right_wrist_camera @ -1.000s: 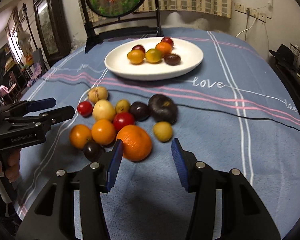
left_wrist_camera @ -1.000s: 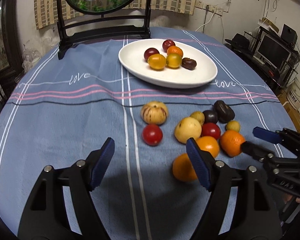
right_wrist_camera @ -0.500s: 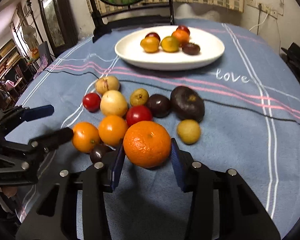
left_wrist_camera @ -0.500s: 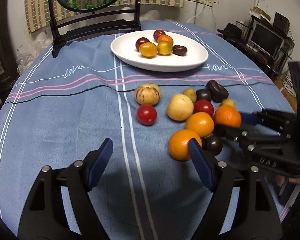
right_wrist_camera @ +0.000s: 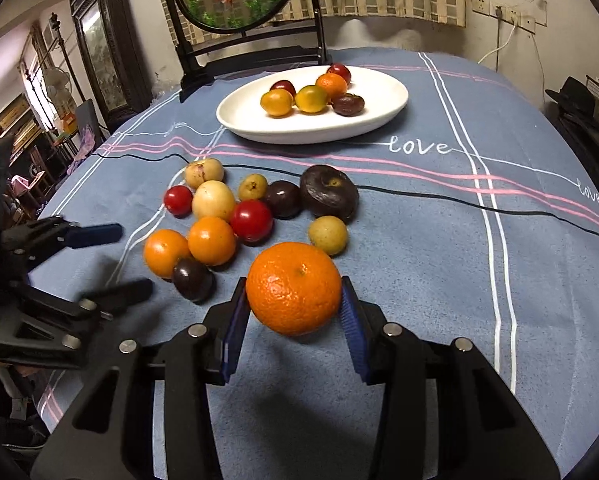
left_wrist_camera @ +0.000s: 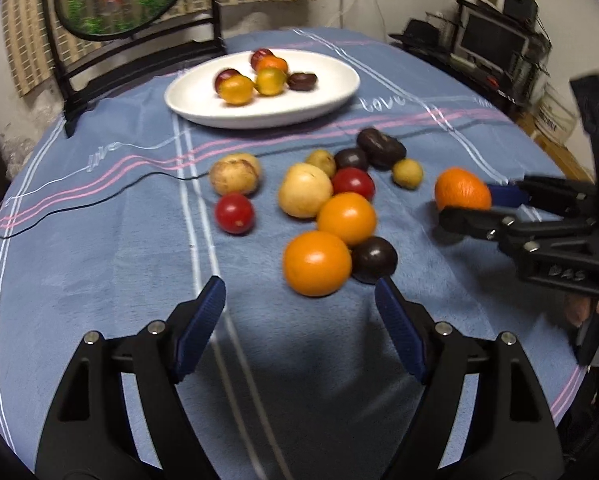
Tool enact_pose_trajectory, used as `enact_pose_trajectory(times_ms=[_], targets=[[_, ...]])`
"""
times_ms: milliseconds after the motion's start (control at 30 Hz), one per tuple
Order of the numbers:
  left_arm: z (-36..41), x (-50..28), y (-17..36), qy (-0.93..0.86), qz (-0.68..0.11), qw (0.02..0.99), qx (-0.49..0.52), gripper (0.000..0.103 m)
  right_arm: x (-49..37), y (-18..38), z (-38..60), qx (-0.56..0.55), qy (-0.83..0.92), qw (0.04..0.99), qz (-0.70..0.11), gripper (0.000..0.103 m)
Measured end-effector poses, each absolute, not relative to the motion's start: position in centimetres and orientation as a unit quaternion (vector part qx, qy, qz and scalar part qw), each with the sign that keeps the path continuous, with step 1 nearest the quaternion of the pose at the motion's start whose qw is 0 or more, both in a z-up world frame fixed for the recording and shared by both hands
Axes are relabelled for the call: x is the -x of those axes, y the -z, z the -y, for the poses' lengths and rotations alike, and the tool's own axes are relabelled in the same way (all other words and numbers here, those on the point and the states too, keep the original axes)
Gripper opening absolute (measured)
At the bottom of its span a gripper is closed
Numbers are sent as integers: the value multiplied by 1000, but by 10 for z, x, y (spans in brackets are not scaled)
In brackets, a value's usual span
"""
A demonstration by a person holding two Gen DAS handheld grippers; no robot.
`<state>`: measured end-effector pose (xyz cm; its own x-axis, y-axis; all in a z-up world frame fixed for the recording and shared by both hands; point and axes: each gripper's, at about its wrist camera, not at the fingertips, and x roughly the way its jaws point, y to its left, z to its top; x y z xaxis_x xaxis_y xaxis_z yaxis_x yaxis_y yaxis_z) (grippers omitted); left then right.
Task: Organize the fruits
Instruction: 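Grasp a mandarin with the right gripper while the left gripper grasps an orange, place both on the plate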
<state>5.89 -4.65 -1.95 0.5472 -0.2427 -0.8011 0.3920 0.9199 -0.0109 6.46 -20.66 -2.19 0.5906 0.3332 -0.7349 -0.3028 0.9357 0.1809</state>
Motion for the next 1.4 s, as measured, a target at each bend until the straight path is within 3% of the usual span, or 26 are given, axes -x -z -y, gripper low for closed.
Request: enact_pose_trajectory(times_ms=[200,267,367,400,700,900,1400], targets=[[54,-73,36,205,-455,863,-80,71,-60,14,202,-14,-188,894,-407,44],[58,-74,34,225,-447,862,-80,64,-61,14,201,-13,-189,894,-407,44],[63,-73,29,252,-429,864,-80,41,-61,14,199,-14,-189,894,-407,44],[65,-73,27,254,-428,863,-83,40,-61,13,199,-14,-190,894,-407,44],[42,-71,-8,226,-413,880,-70,40,-63,-8,205,-4,-183,907,-379,44],[39,-124,-38,165,-386,907,-45,40,-88,-35,201,14,-174,923,-342,44],[50,-238,-13,114,-413,903,-18,40,-211,-8,177,57,-152,914,-371,44]])
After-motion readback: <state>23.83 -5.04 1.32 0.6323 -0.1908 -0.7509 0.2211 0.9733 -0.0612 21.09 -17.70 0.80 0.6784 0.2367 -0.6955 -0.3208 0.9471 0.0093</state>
